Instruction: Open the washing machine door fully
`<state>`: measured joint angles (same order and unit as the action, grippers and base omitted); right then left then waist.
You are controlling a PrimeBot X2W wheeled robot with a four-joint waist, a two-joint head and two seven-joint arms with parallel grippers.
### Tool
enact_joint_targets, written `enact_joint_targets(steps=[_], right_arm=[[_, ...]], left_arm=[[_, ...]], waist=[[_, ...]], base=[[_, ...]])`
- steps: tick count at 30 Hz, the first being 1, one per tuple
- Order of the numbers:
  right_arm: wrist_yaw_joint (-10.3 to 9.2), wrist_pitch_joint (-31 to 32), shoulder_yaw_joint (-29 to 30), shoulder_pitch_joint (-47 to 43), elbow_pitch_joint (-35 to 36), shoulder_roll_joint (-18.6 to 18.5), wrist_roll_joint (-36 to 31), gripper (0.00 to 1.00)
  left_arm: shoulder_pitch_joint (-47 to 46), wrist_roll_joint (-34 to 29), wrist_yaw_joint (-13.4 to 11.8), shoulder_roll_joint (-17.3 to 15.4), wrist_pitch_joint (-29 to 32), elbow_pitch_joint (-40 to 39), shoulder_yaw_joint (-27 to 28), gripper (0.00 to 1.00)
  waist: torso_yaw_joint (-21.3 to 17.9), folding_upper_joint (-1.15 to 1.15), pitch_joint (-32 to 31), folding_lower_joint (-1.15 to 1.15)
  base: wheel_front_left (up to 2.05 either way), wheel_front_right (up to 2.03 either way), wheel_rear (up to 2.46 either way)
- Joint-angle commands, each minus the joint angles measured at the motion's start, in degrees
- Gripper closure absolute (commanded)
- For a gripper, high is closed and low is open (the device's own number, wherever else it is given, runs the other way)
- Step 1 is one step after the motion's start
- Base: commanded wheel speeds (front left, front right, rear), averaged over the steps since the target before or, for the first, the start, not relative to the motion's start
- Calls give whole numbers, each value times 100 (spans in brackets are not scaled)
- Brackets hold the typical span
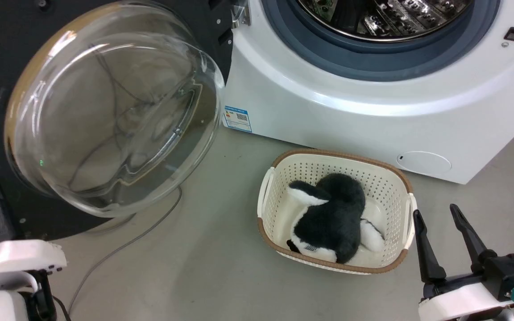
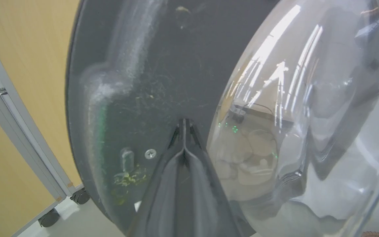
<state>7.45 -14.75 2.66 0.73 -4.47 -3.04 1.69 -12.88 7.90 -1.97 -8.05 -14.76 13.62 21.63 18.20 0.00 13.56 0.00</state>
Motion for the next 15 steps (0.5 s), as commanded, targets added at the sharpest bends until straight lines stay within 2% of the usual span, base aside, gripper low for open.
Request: enact_joint_targets(steps=[1, 15], right_arm=[[3, -25, 8, 161, -2, 16, -21, 0], [3, -25, 27, 321, -52, -8, -53, 0]], left_arm=[[-178, -47, 20, -57, -24, 112, 72, 100], [-1083, -5, 56, -555, -24, 1297, 673, 100]], waist=[[-15, 0, 29, 0], [-188, 0, 199, 0]], base=[[0, 0, 0], [0, 0, 0]])
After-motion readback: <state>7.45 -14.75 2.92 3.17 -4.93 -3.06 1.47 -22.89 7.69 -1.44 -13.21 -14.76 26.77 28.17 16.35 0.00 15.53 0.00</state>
